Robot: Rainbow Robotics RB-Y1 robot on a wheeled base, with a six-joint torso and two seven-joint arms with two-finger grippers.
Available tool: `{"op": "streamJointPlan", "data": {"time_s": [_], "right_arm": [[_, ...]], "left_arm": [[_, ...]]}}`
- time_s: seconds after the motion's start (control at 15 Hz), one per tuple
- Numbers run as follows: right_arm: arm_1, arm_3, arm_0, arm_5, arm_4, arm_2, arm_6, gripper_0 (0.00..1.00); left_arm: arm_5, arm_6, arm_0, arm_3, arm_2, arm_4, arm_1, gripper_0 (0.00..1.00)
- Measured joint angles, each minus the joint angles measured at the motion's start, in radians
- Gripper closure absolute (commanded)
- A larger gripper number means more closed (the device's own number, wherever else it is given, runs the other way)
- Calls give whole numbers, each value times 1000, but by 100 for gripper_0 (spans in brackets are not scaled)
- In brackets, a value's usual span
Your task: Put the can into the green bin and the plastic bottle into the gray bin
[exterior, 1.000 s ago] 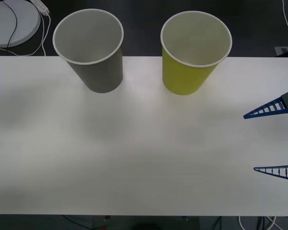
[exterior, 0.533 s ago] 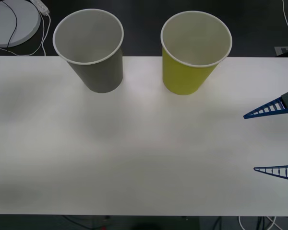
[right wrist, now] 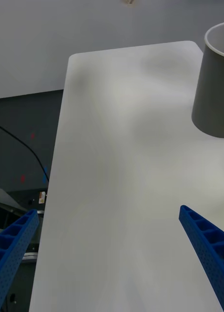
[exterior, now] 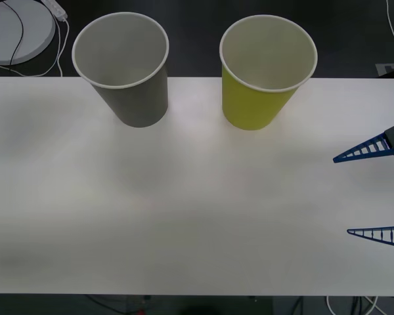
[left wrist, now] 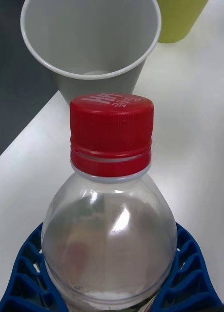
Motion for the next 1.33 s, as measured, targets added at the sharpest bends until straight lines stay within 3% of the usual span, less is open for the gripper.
{"op": "streamJointPlan", "data": {"time_s": [0.33,0.67,1.13,1.33], "right_arm": [[0,0,0,0,0,0,0,0],[0,0,0,0,0,0,0,0],[0,0,0,0,0,0,0,0],[0,0,0,0,0,0,0,0]], "left_arm": [[-7,42,-158,20,-126,-46,11,100],[-121,151,-395,32,-247,-164,-1,100],[-131,191,-603,77,-429,-208,-38,100],[-210,193,-723,139,-489,-235,-71,100]]}}
